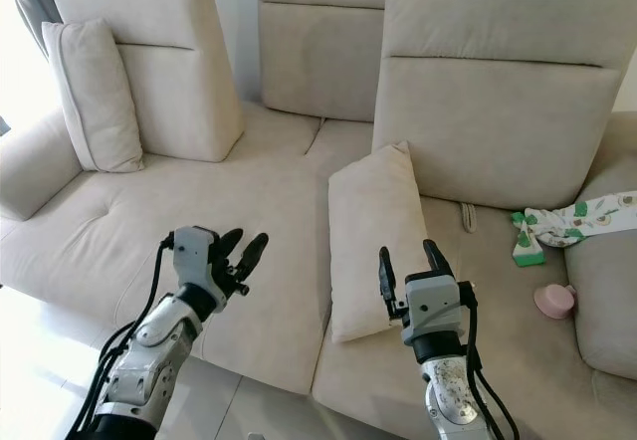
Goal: Move the pillow to the sofa from floor
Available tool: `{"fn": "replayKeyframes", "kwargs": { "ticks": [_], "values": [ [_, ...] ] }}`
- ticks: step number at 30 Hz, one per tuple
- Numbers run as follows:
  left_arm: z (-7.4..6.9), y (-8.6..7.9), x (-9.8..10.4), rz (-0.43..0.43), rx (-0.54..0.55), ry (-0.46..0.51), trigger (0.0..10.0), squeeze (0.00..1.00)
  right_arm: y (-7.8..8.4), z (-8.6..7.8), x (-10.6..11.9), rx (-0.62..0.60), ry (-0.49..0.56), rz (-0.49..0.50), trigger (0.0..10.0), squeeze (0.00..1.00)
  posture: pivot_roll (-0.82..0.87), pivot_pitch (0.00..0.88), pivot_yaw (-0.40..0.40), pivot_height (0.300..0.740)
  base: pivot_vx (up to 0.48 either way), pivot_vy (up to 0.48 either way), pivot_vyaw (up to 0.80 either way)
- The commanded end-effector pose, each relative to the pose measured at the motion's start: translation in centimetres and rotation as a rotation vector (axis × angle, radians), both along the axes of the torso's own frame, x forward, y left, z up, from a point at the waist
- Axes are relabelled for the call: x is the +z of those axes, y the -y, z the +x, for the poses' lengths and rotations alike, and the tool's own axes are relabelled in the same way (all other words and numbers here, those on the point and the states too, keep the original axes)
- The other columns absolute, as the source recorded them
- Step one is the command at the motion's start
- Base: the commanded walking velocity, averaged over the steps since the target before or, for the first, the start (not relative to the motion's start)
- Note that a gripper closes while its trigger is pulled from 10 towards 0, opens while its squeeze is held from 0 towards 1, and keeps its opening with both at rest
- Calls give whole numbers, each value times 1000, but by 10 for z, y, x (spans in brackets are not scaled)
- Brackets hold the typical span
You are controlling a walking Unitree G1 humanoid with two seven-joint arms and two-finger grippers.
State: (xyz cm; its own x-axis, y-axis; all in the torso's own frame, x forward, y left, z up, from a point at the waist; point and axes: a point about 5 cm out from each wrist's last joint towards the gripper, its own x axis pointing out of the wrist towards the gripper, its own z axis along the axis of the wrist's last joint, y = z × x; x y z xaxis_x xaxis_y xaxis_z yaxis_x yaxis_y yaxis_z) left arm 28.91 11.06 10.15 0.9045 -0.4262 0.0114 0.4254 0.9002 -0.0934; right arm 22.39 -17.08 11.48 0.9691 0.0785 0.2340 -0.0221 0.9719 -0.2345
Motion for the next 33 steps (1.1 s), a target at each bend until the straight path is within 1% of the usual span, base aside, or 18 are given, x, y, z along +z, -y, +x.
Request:
{"fn": "replayKeyframes", "kwargs": {
  "ticks": [1, 27, 33],
  "values": [
    [-3, -1, -1, 8, -8, -9, 10000, 0, -1, -2, -2, 12, -2, 9, 10000, 0, 35, 0, 75, 740, 0, 0, 0],
    [-5, 0, 2, 7, -16, -23, 10000, 0, -2, 2, -4, 15, 11, 16, 10000, 0, 38, 0, 72, 740, 0, 0, 0],
    [-5, 0, 2, 6, -15, -25, 10000, 0, -2, 2, -4, 17, 12, 16, 10000, 0, 38, 0, 72, 740, -245, 0, 0]
  ]
}}
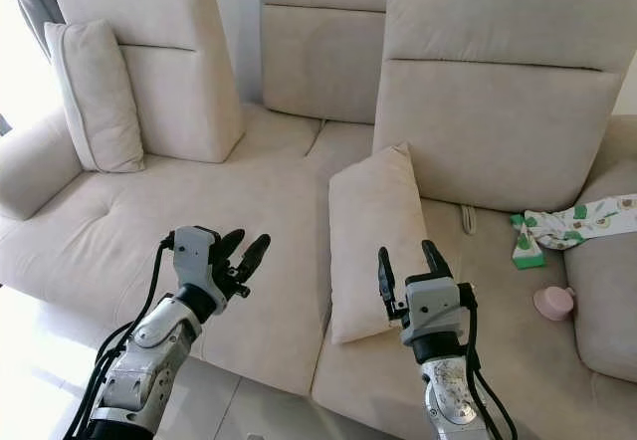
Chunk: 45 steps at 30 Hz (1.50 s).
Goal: Move the pillow to the sofa from floor
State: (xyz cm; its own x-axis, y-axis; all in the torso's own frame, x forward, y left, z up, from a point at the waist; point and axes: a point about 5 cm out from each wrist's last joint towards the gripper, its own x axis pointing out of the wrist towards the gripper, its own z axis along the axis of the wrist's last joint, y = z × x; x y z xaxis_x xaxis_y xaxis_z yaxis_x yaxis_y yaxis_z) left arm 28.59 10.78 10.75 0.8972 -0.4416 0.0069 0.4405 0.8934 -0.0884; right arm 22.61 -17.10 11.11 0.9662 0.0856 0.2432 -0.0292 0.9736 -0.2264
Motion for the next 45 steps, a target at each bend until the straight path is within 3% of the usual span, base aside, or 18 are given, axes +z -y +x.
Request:
{"fn": "replayKeyframes", "kwargs": {
  "ticks": [1, 22, 32, 45],
  "values": [
    [-2, -2, -4, -1, 3, -25, 10000, 0, -2, 0, 0, 8, 3, 7, 10000, 0, 38, 0, 70, 740, -255, 0, 0],
    [-2, -1, -4, 2, -3, -31, 10000, 0, -4, 3, -2, 6, 3, 10, 10000, 0, 41, 0, 75, 740, -281, 0, 0],
    [-2, 0, -3, 1, -7, -33, 10000, 0, -4, 4, -2, 1, -1, 16, 10000, 0, 41, 0, 75, 740, 0, 0, 0],
    [-3, 2, -4, 2, -18, -36, 10000, 0, -3, 5, -4, -12, -11, 23, 10000, 0, 40, 0, 78, 740, 0, 0, -563]
  ]
}}
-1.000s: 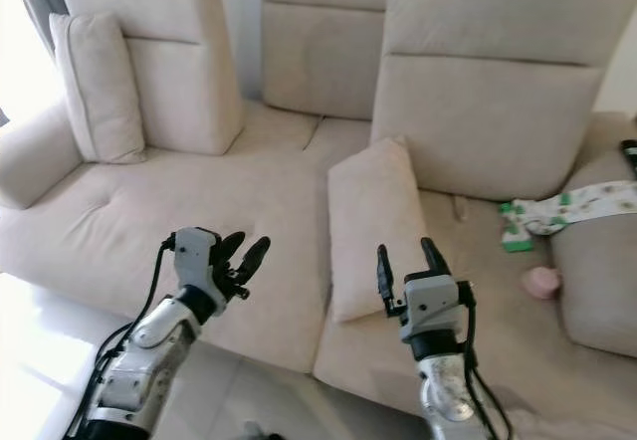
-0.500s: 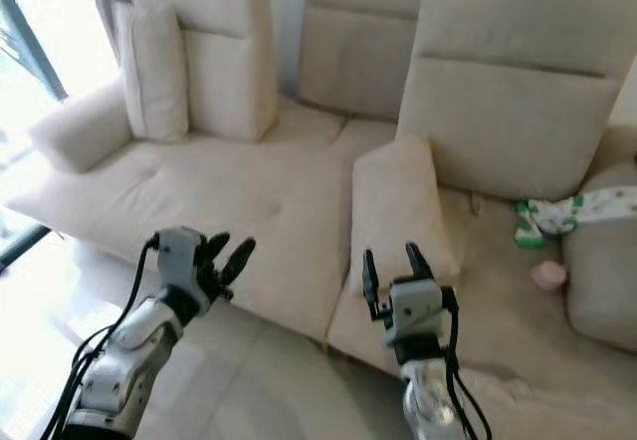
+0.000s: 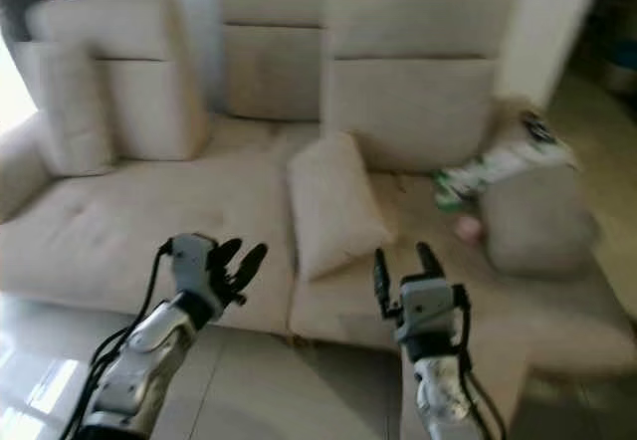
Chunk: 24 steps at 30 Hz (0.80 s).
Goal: Move the pillow to the sofa from floor
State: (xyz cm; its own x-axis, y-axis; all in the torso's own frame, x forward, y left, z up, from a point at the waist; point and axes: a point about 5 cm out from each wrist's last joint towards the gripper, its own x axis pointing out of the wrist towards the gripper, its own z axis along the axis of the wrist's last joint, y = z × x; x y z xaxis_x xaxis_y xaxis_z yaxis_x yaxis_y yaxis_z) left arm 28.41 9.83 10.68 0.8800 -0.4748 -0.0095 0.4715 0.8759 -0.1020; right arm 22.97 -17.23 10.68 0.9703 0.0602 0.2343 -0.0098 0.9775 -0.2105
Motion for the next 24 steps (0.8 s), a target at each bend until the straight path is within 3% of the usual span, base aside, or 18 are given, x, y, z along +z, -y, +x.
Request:
{"fn": "replayKeyframes", "kwargs": {
  "ticks": [1, 24],
  "values": [
    [-1, -7, -3, 7, 18, -15, 10000, 0, -4, 2, 0, 11, 0, 7, 10000, 0, 40, 0, 76, 740, 0, 0, 0],
    [-2, -5, -5, 20, -2, -14, 10000, 0, -3, 3, -6, 7, -22, 8, 10000, 0, 40, 0, 74, 740, 0, -27, 0]
  ]
}}
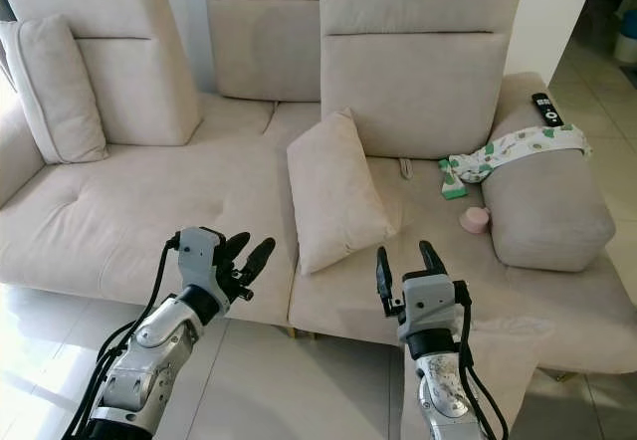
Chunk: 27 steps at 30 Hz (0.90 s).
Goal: Move the pillow to the sofa from floor
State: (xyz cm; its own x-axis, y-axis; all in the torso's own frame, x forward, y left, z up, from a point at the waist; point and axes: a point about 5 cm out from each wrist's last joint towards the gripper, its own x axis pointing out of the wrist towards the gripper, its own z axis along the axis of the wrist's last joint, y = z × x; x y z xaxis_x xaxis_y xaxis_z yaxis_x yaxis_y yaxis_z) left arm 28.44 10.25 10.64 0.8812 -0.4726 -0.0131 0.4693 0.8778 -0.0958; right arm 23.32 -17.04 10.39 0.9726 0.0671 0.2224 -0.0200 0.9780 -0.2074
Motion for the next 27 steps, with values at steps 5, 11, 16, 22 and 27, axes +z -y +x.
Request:
{"fn": "replayKeyframes", "kwargs": {
  "ticks": [5, 11, 16, 22, 27],
  "values": [
    [-2, 0, -5, 15, -8, -14, 10000, 0, -1, 0, -3, -1, -11, 4, 10000, 0, 40, 0, 74, 740, 0, -335, 0],
    [-3, 0, -4, 15, -8, -14, 10000, 0, -1, -1, -4, 0, -13, 3, 10000, 0, 44, 0, 74, 740, 0, -347, 0],
    [-3, 0, -4, 16, -8, -15, 10000, 0, -2, 0, -4, 2, -13, 3, 10000, 0, 46, 0, 74, 740, 0, -348, 0],
    [-3, 0, -4, 16, -8, -15, 10000, 0, -3, 0, -4, 3, -12, 2, 10000, 0, 46, 0, 75, 740, 0, -321, 0],
    [-3, 0, -4, 16, -10, -14, 10000, 0, -3, 0, -4, 3, -11, 1, 10000, 0, 45, 0, 75, 740, 0, -301, 0]
  ]
}}
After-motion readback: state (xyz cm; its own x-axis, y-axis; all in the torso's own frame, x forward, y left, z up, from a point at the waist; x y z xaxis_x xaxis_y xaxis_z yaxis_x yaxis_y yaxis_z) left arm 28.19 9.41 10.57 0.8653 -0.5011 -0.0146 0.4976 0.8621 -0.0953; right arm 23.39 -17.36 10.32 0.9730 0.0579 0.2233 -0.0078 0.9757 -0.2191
